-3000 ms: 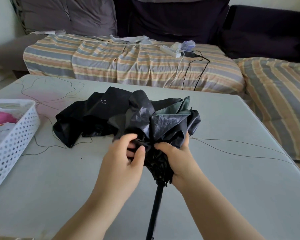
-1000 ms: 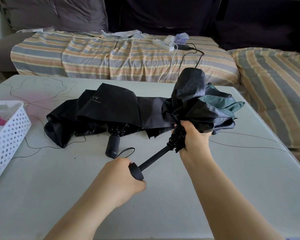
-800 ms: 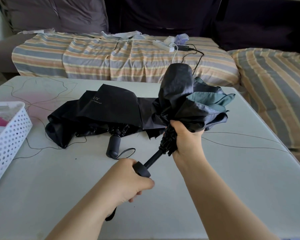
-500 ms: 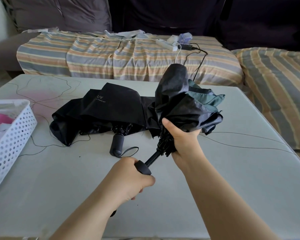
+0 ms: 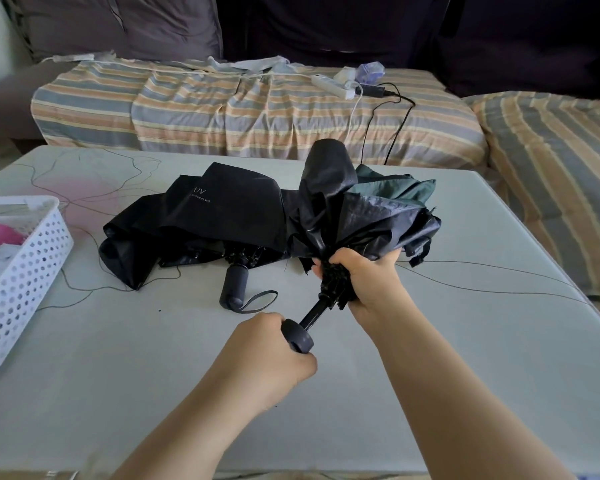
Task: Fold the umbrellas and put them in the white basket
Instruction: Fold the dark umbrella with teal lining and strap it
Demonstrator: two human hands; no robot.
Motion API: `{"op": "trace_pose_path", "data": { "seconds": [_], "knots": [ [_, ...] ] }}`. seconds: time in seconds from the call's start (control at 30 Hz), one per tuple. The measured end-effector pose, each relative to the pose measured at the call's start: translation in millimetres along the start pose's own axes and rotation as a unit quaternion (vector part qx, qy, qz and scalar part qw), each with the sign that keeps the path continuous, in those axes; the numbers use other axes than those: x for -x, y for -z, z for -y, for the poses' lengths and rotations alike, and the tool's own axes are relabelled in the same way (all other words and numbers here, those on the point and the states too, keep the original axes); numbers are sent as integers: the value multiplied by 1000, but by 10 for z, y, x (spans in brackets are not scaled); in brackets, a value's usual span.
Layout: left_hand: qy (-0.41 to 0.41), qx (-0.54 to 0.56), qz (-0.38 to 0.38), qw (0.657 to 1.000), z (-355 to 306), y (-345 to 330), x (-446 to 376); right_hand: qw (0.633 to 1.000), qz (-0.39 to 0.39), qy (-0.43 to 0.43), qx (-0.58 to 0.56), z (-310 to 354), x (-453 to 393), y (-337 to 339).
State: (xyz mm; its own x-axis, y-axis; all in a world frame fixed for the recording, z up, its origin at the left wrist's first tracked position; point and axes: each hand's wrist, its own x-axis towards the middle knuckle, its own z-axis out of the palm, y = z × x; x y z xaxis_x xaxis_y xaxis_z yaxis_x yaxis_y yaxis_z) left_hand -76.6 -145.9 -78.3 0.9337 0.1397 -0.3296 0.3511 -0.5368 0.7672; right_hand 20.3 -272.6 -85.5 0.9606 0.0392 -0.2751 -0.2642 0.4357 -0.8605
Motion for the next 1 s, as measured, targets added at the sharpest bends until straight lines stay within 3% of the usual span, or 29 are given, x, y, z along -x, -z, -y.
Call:
{"op": "trace_pose_path", "data": {
  "seconds": [0.27, 0.5, 0.73, 1.0],
  "knots": [
    [-12, -39, 14, 999, -6, 23, -23, 996, 77, -9, -44, 37, -48, 103],
    [-8, -23, -4, 1000, -96, -13, -31, 999, 18, 31, 2, -200, 70, -185],
    [-24, 0, 0, 1000, -84, 34, -14, 996, 17, 86, 4, -209, 147, -279],
    [-22, -19, -50, 998, -20, 67, -31, 994, 39, 100, -21, -282, 239, -359]
  ]
}}
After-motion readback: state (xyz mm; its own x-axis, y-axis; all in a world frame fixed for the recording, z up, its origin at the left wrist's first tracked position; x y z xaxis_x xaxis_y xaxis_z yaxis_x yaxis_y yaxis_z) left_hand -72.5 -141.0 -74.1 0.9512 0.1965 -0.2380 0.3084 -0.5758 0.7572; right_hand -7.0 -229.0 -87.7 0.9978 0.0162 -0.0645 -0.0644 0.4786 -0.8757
